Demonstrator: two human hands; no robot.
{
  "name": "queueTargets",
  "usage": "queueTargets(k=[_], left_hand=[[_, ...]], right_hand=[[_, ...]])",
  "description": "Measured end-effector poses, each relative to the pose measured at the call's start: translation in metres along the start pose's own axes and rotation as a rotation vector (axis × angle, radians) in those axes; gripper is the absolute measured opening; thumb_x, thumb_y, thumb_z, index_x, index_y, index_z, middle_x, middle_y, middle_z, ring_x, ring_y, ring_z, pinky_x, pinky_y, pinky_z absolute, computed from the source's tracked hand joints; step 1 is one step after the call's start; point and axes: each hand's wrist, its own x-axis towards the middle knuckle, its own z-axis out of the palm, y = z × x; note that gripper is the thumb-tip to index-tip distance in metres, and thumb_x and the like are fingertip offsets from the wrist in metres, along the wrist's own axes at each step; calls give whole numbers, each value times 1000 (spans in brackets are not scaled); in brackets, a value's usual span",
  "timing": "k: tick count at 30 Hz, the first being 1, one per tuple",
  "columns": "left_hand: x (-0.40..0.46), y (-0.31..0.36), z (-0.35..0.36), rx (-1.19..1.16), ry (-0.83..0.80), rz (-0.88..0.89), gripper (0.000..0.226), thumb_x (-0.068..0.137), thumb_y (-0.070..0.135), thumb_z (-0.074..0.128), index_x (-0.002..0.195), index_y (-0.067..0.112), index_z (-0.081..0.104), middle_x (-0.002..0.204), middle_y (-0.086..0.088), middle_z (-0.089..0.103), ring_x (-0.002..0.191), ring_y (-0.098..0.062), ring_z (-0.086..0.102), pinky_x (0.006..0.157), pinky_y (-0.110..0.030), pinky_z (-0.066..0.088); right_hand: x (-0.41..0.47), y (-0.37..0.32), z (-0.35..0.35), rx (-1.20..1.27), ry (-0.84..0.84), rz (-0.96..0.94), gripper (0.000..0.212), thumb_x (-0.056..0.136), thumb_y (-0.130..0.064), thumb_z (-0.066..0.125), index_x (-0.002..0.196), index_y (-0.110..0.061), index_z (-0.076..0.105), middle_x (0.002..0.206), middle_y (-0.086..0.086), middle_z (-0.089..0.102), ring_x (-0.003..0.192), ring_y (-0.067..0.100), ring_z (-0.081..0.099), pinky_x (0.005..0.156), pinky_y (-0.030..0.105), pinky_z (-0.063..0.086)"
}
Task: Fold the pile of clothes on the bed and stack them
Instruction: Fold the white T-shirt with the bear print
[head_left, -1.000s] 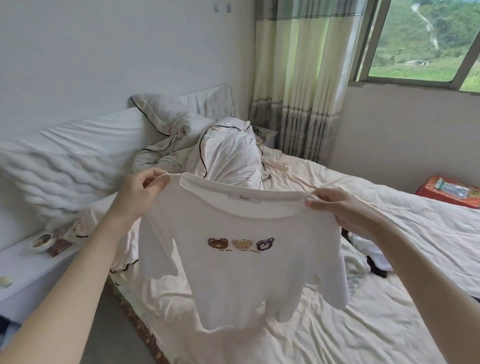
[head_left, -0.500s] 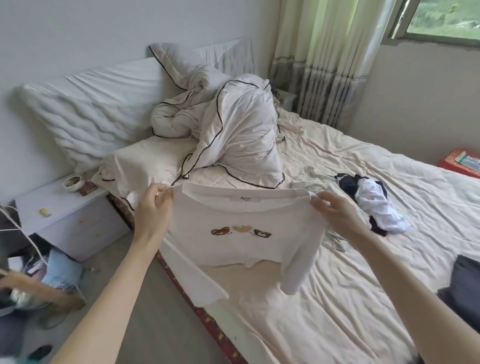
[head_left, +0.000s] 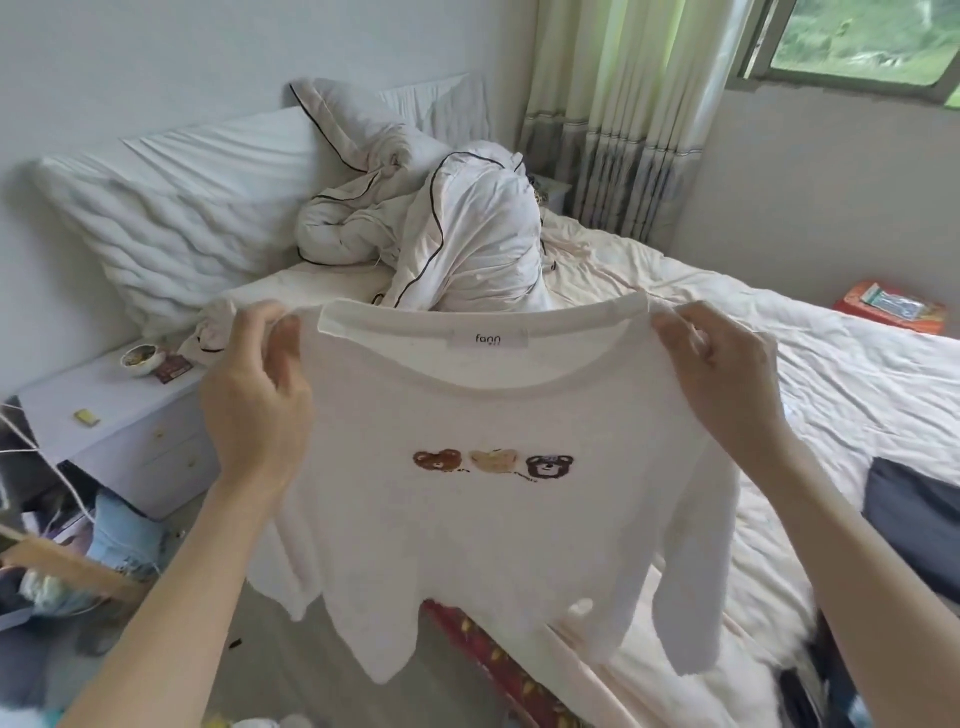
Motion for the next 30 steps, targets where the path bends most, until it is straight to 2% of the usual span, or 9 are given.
queueTargets(k=[2,5,9,12,15,19,23,27,30], left_hand=[[9,-4,-1,24,19,42,24,99,18,46,102,-2,59,83,-21,66,71,-36,58,62,-30,31],[21,-17,8,64,-17,40,22,99,20,46,103,2,59,81,-18,66,72,-38,60,61,-31,31],[34,-44,34,116,-89,109,18,94,10,49,103,2,62,84,-18,69,75,-40,63,60,-38,42],[47,-75,67,161,-152,146,18,95,12,50,103,2,62,85,-17,69,71,-39,63,56,-38,43],[63,-112,118,171,-253,119,21,98,18,47,104,2,60,83,-17,68,70,-39,63,56,-35,38],[90,-165,209,182,-386,-29,26,100,28,44,108,8,58,95,-16,68,85,-39,61,65,-40,40],[115,-228,304,237,-482,-72,27,100,30,42,105,9,58,101,-16,65,88,-40,58,66,-38,36],[106,-303,390,328,-592,-176,27,101,29,36,110,11,55,113,-13,61,97,-39,56,72,-41,39],[78,-356,443,372,-661,-222,25,101,27,37,110,11,54,110,-14,61,96,-38,55,70,-41,38]], right_hand=[[4,-8,0,-48,25,-40,30,95,-30,56,79,-5,63,57,15,50,56,27,39,59,33,32],[13,-9,11,-124,10,-42,33,95,-29,56,75,-3,59,55,13,46,56,33,42,60,38,35],[31,8,42,-194,-40,-9,35,94,-31,55,71,-4,54,53,12,46,57,36,47,59,40,39],[55,33,79,-224,-60,3,35,94,-32,55,73,-5,54,57,13,52,60,38,54,60,38,38],[86,69,129,-268,-149,71,35,95,-36,52,85,-4,58,69,21,62,72,41,59,62,36,32],[133,129,214,-270,-293,191,36,97,-39,46,95,-5,56,91,22,64,86,40,59,67,38,33],[175,190,304,-250,-352,311,31,97,-39,46,99,-8,54,92,20,63,88,39,58,72,40,40],[194,252,397,-220,-407,409,27,94,-38,51,95,-13,58,90,13,63,88,34,57,67,35,33],[186,303,460,-171,-470,480,21,93,-27,56,96,-7,63,94,19,64,95,37,57,74,36,36]])
